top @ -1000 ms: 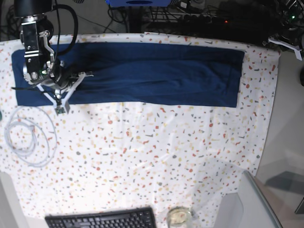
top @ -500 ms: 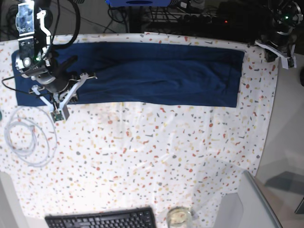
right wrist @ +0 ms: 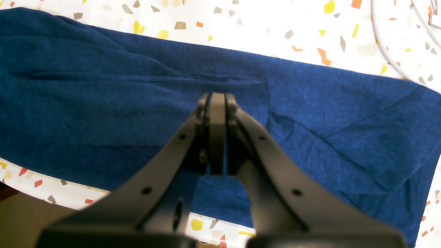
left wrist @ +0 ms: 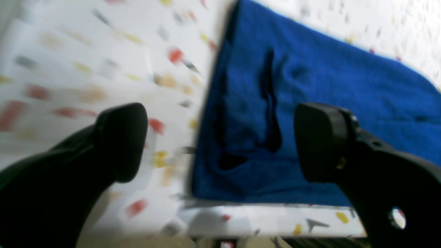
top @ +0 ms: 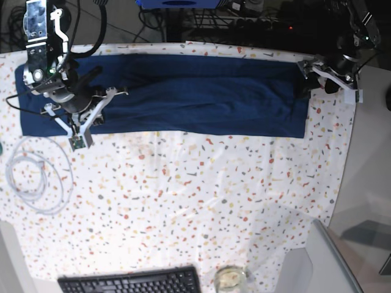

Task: Layout the t-shirt on the table in an organized manner, then fold the t-shirt properly
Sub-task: 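Grasp both ends of the navy strip with left and right grippers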

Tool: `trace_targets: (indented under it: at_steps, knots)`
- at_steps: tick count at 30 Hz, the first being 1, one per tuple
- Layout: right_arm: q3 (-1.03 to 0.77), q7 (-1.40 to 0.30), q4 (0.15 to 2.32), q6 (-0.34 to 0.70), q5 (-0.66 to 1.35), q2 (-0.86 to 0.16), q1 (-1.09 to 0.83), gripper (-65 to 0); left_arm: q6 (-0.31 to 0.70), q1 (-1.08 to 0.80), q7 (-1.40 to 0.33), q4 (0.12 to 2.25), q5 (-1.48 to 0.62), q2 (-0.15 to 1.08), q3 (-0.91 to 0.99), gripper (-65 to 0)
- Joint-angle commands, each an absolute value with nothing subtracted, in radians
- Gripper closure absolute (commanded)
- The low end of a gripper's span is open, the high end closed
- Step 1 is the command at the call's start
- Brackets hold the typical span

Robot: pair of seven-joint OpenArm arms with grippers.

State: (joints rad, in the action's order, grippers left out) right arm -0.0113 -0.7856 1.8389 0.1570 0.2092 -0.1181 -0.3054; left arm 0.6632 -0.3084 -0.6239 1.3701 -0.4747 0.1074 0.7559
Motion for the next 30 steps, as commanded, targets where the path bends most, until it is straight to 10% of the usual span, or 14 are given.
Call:
trace_targets:
  at_steps: [1,20,30]
  knots:
    - [-0.012,-0.766,1.853,0.157,0.214,-0.124,-0.298,-0.3,0.673,-0.294,-0.602,1.371,-0.498,0.125,0.748,-64.7]
    - [-0.012,-0.766,1.853,0.157,0.214,-0.124,-0.298,-0.3,0.673,-0.211,-0.601,1.158,-0.493,0.125,0.702,-62.7]
    - [-0.015,-0.765,1.853,0.157,0.214,-0.124,-0.298,-0.3,0.673,-0.202,-0.601,1.156,-0.435,0.125,0.702,-13.0]
